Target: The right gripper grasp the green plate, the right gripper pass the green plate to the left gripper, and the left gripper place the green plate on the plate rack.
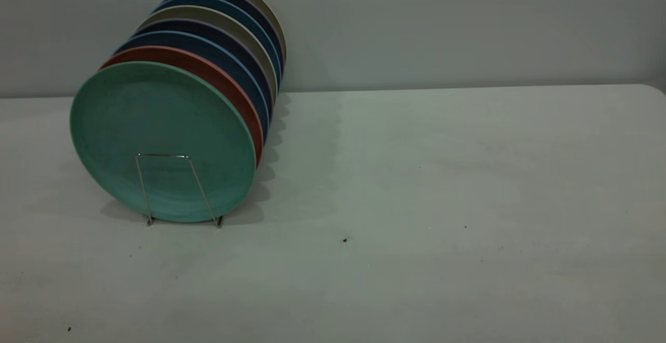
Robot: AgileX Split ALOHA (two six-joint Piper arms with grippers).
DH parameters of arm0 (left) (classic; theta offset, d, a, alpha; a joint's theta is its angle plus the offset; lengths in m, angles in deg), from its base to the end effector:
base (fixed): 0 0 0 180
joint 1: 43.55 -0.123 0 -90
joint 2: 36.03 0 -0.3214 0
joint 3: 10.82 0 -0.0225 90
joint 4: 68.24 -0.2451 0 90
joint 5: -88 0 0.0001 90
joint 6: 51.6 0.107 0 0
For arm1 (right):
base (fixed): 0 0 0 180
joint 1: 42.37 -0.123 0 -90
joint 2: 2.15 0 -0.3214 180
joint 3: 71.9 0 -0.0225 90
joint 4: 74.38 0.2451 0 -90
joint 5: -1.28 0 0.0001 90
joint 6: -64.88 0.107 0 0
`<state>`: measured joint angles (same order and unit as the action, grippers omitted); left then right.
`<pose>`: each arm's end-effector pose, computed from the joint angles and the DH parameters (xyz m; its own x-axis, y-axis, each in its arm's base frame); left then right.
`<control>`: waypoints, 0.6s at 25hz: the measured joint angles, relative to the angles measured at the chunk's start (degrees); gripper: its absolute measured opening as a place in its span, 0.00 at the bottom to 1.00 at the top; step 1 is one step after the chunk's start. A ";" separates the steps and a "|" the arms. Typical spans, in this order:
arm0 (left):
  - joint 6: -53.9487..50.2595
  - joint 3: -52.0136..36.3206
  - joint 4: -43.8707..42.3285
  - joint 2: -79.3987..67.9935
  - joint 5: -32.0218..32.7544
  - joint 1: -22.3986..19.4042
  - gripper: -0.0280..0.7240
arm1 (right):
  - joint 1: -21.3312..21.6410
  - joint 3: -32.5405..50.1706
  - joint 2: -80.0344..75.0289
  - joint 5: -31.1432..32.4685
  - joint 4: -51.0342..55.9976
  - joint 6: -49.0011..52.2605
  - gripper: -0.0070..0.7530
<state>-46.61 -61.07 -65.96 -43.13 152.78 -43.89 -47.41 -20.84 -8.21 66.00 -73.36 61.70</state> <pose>-0.0342 -0.0041 0.2570 -0.5285 0.0669 -0.8463 0.0617 0.9973 0.0403 -0.0352 -0.0014 0.2524 -0.5200 -0.0939 -0.8490 -0.1265 0.9914 -0.0322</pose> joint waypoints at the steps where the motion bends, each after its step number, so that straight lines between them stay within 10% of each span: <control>1: 0.00 0.00 0.06 0.91 0.06 0.00 0.53 | 0.23 0.00 0.12 0.23 0.00 0.00 0.59; 15: -0.12 0.00 0.06 1.48 0.06 -0.52 0.53 | 0.41 0.00 0.12 0.23 0.36 0.00 0.59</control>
<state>-46.73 -61.07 -65.90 -41.65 152.84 -44.41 -47.00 -20.84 -8.09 66.23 -73.00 61.70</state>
